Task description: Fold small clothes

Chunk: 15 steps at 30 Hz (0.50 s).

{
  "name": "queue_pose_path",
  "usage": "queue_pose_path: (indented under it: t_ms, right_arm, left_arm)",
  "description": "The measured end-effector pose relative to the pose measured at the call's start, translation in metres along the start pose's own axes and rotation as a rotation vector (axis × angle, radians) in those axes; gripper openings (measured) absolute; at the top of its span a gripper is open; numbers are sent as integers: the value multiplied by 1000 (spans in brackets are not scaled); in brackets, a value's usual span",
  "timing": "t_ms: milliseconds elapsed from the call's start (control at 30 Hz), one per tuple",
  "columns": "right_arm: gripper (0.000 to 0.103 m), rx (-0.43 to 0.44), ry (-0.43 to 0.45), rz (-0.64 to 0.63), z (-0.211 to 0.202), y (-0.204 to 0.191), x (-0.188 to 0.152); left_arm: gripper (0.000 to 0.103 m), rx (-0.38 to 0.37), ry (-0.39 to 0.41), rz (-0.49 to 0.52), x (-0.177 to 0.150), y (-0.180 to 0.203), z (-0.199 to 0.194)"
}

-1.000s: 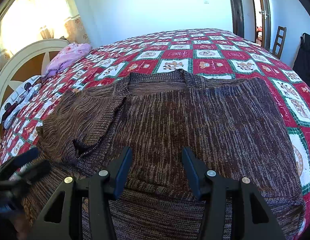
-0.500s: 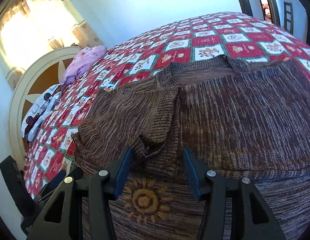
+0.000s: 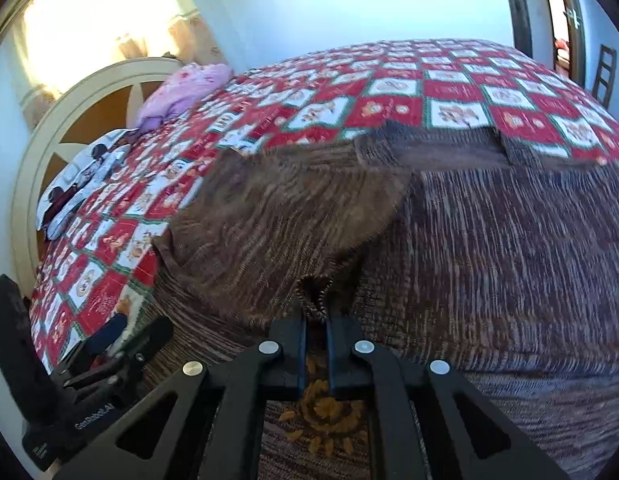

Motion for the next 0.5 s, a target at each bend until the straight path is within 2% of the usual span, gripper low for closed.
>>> queue_pose_path:
  t_ms: [67,167,300,333,367,400,500]
  right_arm:
    - [7,-5,49,-44,-17,0,10]
    - [7,-9,66,-76,-34,11,20]
    - [9,-23,-30,-109,-26,32,9]
    - [13,-33,-67,-100,-20,37,3]
    - [21,-40,-100,-79,-14,43,-2]
    - [25,-34,-105,-52,-13,47,-4]
    - [50,-4,-29,18,-31,55,8]
  left_arm:
    - [100,0,-2,2,0,0,1]
    - [100,6,-6,7,0,1,2]
    - [101,11,-12,10,1,2,2]
    - [101,13,-15,10,1,1,2]
    - [101,16,-22,11,1,1,3]
    - [101,25,-39,19,2,2,4]
    - [101,64,-84,38,11,1,6]
Point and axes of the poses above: each gripper's, at about its wrist camera, not at the fingertips, and z roughly the way its jaws point, y to its right, x to its top, the point moved 6 cm from there along z, roughly the way its jaws point, and after that the axes turned 12 degrees about z, right-handed, at the moved point
